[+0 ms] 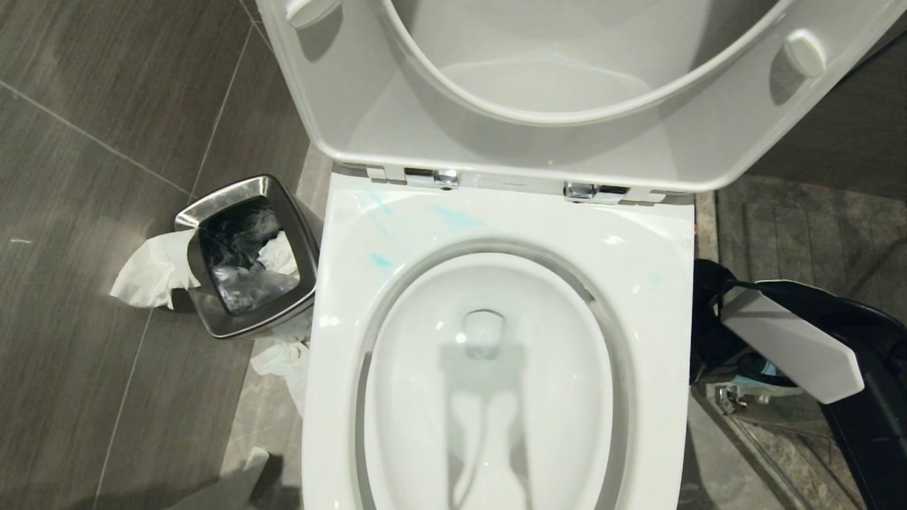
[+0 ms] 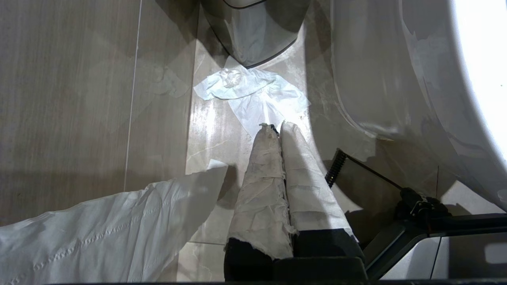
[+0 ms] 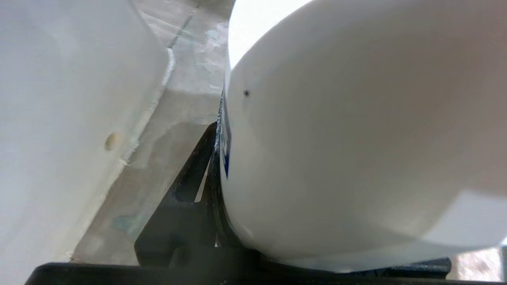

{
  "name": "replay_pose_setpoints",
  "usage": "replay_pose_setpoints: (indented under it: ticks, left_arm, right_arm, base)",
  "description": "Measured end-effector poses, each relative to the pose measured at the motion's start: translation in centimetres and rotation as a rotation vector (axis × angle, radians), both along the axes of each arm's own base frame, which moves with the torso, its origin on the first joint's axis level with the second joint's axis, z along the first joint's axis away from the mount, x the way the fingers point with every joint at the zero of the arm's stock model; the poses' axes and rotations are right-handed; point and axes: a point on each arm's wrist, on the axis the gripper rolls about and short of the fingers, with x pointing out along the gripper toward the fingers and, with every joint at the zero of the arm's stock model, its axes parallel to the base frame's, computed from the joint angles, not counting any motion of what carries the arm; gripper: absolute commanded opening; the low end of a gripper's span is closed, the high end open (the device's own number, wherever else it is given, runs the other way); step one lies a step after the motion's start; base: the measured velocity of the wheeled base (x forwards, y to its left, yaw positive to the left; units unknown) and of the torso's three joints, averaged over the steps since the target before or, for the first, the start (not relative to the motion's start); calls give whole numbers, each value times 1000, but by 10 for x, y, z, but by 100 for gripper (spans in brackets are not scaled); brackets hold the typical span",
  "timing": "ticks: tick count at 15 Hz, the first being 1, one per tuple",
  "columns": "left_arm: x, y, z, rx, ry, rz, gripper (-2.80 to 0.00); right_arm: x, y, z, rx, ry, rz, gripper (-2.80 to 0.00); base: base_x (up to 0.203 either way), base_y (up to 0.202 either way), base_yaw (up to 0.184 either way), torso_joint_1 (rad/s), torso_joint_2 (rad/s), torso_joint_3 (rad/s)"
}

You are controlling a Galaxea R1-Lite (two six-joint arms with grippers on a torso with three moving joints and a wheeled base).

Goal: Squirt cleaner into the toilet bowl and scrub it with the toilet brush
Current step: Pour in the cleaning agent

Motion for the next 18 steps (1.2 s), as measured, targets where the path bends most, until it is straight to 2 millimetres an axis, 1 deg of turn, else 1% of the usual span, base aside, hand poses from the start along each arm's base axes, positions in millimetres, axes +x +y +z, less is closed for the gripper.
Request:
replay_pose_setpoints:
  ticks: [4,7,9,12,18]
  left_arm:
    - [0,0,0,0,0,0,-280]
    - [0,0,0,0,0,0,-280]
    - [0,0,0,0,0,0,-280]
    - [0,0,0,0,0,0,-280]
    - [0,0,0,0,0,0,-280]
  right_arm:
    - [-7,-5,14,29,-3,-93,-280]
    - [-23,-7,30,35,15,-110,-280]
    - [-38,-8,48,45,11,-132,-280]
    - [-71,-11,73,49,32,-155,-280]
    - [-155,-20,136,71,-9,-193,-280]
  base:
    - [0,0,0,0,0,0]
    - [0,0,0,0,0,0]
    - [0,0,0,0,0,0]
    - [0,0,0,0,0,0]
    - [0,0,0,0,0,0]
